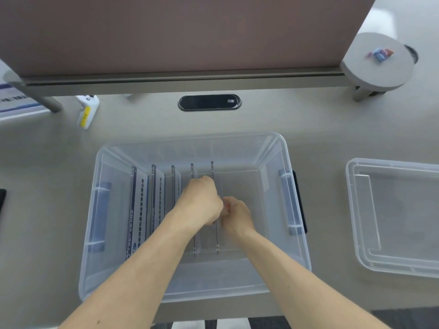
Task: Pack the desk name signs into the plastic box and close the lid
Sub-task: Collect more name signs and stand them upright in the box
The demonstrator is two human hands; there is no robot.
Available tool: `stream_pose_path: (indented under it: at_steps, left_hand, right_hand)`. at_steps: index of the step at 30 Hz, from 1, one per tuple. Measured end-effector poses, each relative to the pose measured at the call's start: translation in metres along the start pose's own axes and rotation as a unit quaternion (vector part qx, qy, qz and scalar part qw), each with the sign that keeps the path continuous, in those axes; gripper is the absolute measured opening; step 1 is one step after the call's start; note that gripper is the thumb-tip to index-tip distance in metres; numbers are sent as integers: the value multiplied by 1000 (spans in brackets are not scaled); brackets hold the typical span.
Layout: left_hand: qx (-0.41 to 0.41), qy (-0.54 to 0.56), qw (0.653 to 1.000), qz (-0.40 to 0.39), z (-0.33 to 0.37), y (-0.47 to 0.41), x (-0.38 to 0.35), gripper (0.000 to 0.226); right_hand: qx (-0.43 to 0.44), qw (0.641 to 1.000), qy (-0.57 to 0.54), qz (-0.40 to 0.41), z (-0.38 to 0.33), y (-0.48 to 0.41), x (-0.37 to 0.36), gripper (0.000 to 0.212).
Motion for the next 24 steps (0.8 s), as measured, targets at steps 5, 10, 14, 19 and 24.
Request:
stream_pose_path:
  at_steps: [5, 10, 14, 19, 24]
  left_hand:
    - [-5, -2, 1000, 19, -1, 1, -5, 14]
    - [-16, 4, 998, 58, -5, 11, 9, 37]
    - [-18, 193, 974, 116, -23, 37, 56, 36]
    - [-80, 343, 907, 230, -58, 101, 133, 16]
    - [-99, 381, 855, 338, -118, 156, 213, 9]
  right_hand:
    - [4, 1000, -6, -2, 2, 3, 1, 22]
    - [11, 999, -24, -30, -17, 15, 19, 44]
    - [97, 992, -75, 38, -54, 47, 52, 41]
    - [240, 957, -153, 58, -133, 98, 67, 30]
    - [372, 911, -174, 30, -235, 157, 44, 26]
Point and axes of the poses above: each hand's wrist, its own y-axis away from the middle knuckle, its own x-axis out of the back of the hand, z = x × y, the point moved 1 cm from there along -y, towards the middle knuckle, and after that the axes turned 6 degrees about -y, right-handed, at the moved point
